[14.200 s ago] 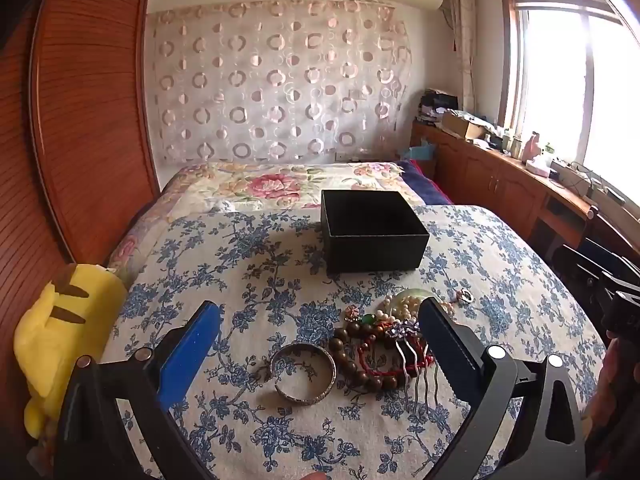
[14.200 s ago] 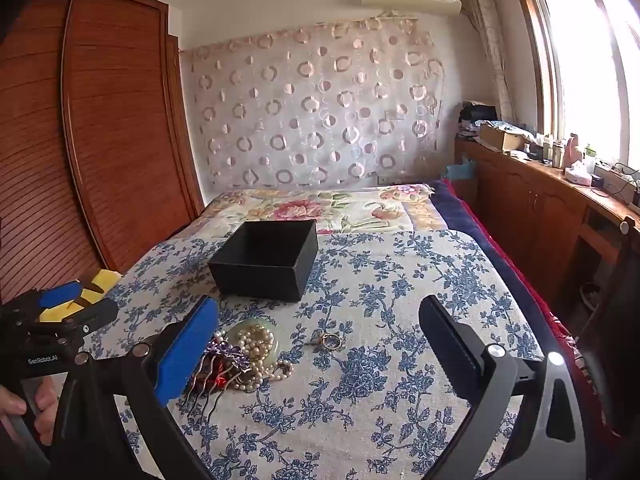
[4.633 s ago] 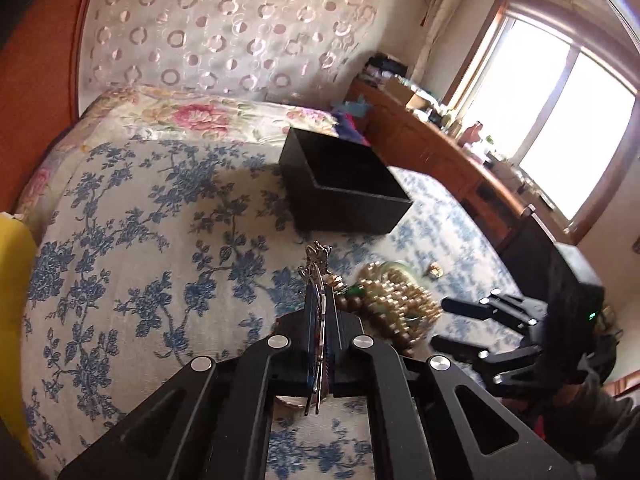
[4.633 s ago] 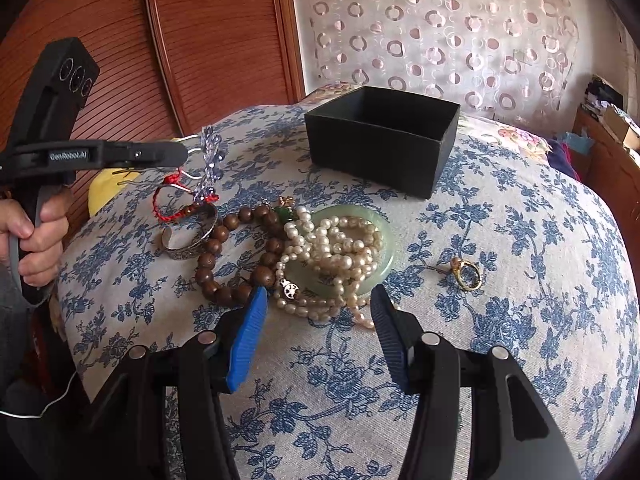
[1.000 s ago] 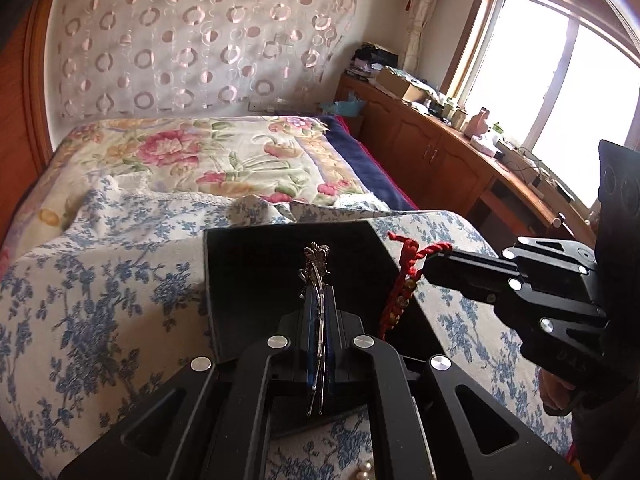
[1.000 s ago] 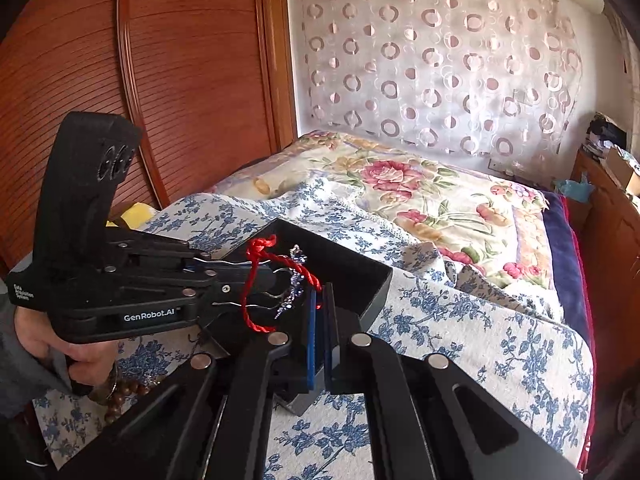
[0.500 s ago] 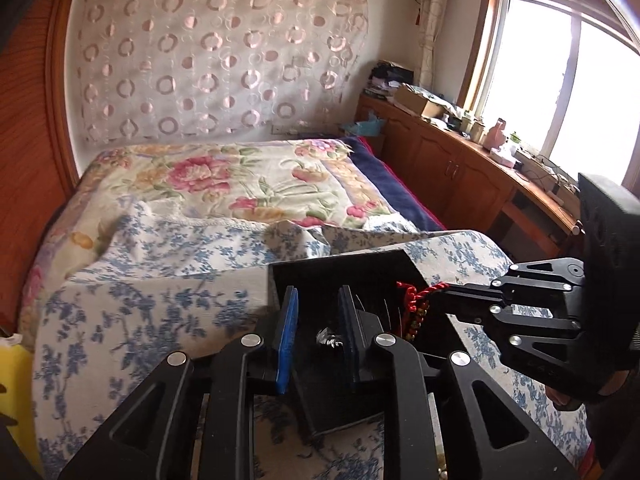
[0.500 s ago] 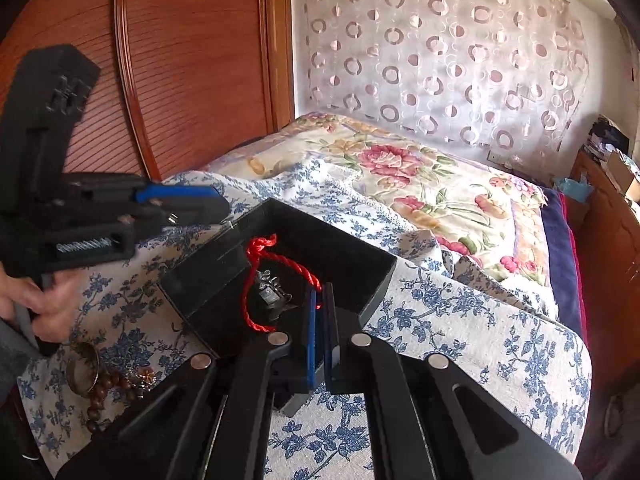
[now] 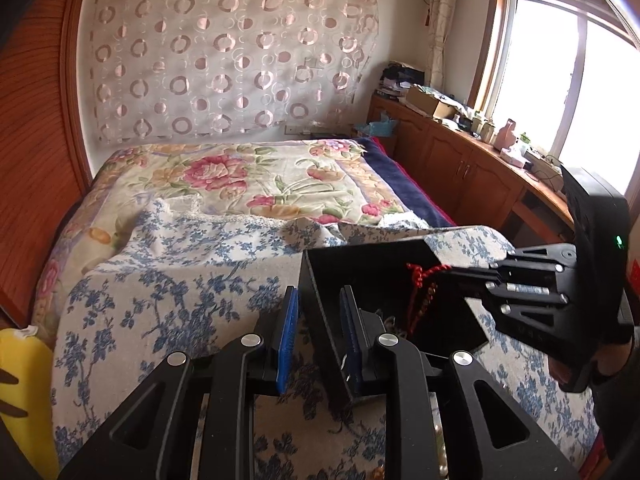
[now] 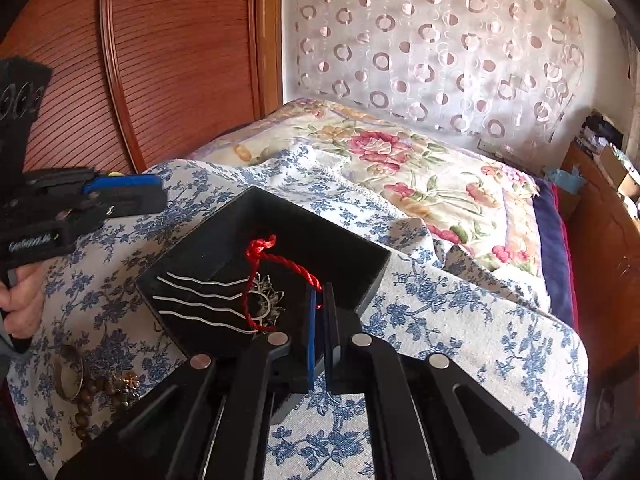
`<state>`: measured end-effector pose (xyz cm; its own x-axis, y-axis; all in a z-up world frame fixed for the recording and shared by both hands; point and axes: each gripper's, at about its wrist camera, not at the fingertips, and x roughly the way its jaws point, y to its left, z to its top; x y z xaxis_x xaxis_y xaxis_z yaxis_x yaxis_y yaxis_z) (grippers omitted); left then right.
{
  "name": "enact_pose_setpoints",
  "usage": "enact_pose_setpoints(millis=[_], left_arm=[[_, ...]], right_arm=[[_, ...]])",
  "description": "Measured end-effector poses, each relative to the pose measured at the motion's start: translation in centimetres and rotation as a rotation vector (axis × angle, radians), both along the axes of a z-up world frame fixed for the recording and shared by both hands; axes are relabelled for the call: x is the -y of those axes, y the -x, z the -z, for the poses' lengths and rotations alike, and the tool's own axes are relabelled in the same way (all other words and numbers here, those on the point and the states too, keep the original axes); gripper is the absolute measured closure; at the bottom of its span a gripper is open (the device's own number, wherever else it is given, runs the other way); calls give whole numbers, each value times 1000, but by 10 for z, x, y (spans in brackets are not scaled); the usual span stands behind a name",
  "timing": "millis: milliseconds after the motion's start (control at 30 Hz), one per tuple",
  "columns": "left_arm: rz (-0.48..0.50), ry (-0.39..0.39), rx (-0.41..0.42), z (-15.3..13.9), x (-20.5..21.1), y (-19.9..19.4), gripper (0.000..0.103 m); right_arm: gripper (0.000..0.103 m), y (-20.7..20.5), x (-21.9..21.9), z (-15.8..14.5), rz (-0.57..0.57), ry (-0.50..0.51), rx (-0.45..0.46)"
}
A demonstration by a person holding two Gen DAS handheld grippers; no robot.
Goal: Organize jewelry
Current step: 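Lower the hair comb into the black box and open the left tool, then move the left tool back to the pearl necklace on the jade bangle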
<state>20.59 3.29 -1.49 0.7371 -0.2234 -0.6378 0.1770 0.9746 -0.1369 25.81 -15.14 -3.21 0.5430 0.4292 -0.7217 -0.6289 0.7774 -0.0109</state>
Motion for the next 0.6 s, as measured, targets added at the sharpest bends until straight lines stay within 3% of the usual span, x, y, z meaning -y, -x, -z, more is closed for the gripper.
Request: enact_pose_setpoints(millis=[33,100,133,333,600], left_arm=[[-2,-2,-1,1,-1,3,83],[-12,-11,-2,2,-4,11,82],[-17,-19,-1,2,-5,15,82],[-36,-48,10,-1,-10,40,82],[-49,-46,15,-2,-14,84,73]], right_arm=[[89,-1,0,1,7,0,-5],[71,0,2,0,13,-12,-3],[68,2,4,-2,16,-23,-1],[67,20,13,-14,26,-41,28],[67,84,26,-16,-23,-73,19]])
